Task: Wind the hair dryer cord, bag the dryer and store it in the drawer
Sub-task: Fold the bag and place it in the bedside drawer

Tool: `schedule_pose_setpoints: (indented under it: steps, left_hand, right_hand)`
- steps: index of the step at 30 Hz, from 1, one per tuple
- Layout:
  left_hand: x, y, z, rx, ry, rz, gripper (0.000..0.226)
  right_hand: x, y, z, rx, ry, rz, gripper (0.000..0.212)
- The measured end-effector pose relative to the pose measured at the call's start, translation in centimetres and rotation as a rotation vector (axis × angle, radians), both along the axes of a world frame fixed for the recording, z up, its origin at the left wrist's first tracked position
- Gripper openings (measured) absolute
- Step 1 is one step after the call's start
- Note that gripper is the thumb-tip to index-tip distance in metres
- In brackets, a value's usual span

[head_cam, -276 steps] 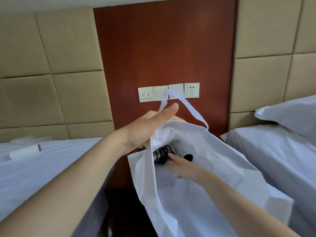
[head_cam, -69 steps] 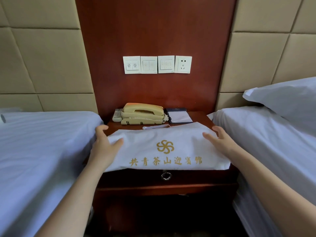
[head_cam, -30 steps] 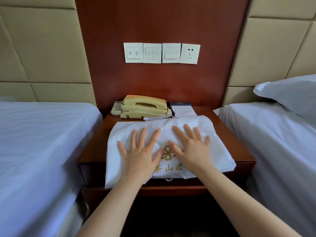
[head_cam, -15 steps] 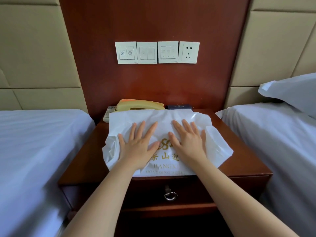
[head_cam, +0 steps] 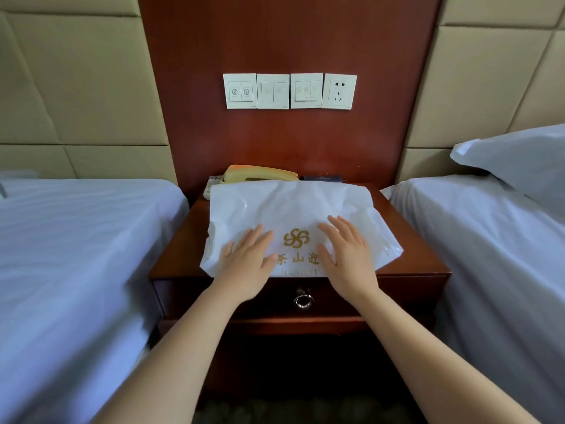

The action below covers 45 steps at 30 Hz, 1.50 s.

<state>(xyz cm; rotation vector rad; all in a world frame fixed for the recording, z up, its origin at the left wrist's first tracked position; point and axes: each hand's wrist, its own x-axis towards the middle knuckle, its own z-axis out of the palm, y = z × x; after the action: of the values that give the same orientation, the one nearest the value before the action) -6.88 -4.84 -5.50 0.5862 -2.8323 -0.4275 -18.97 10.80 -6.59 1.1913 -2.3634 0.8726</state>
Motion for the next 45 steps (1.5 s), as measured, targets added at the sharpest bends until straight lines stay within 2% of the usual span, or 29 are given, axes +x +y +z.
schedule_pose_setpoints:
  steps: [2,3,6,9,12,15,18,21,25,31,35,37,39,40,43,45]
  left_hand:
    - [1.6,1.5,-0.2,0.027,0.125,-0.031,0.049]
    - [2.5,2.2,-0.6,0.025,0.199,-0.045,0.044]
    - [4.9,3.6,-2.6,-0.119,0.338,-0.085,0.036]
    - [7.0,2.9,-4.6,-0.234,0.184,-0.152,0.040]
    - [8.5,1.7,-5.8,-0.256,0.081,-0.089,0.050]
    - [8.6,1.0,-6.5,-0.271,0.028,0.004,0.060]
    - [8.1,1.3,-7.1,-0.350,-0.005,0.012,0.087]
    - [7.8,1.3,-7.6,-0.403,-0.012,0.034,0.093]
    - [7.7,1.0,-7.9,-0.439,-0.010,0.063,0.089]
    - [8.6,1.5,-7.5,-0.364,-0.033,0.091,0.087]
    - [9.4,2.8,-6.3,-0.293,-0.069,0.102,0.072]
    - [10.0,4.1,-5.6,-0.256,-0.092,0.082,0.061]
    - [11.0,5.4,-5.0,-0.222,-0.081,0.065,0.052]
    - [11.6,6.0,-4.8,-0.206,-0.067,0.065,0.049]
    - [13.5,7.7,-4.4,-0.145,-0.066,0.081,0.044]
    - [14.8,8.8,-4.4,-0.119,-0.068,0.091,0.042]
  right_hand:
    - [2.0,1.1,-0.4,-0.123,0.003,-0.022,0.024]
    - [3.4,1.6,-0.9,-0.181,-0.070,-0.028,0.016]
    - [6.4,2.2,-2.7,-0.230,-0.469,-0.031,0.006]
    - [6.5,2.3,-4.6,-0.196,-0.828,-0.054,0.024]
    - [5.7,2.1,-5.4,-0.282,-1.066,-0.120,0.036]
    - [5.3,1.0,-6.0,-0.372,-1.206,-0.144,0.026]
    - [5.7,-0.5,-6.4,-0.396,-1.240,-0.130,0.017]
    - [5.9,-1.5,-6.6,-0.403,-1.243,-0.113,0.028]
    - [5.5,-1.2,-6.4,-0.328,-1.217,-0.051,0.033]
    - [6.0,1.1,-6.3,-0.185,-1.170,0.023,0.028]
    - [8.3,3.7,-6.1,-0.064,-1.100,0.072,0.033]
    - [9.2,5.0,-5.2,0.103,-0.959,0.076,0.031]
    - [9.9,6.8,-3.6,0.276,-0.737,0.100,0.024]
    - [10.3,7.7,-2.8,0.297,-0.632,0.109,0.021]
    - [11.3,10.6,-0.8,0.130,-0.350,0.103,0.015]
    - [11.5,12.2,-0.6,0.096,-0.119,0.071,0.013]
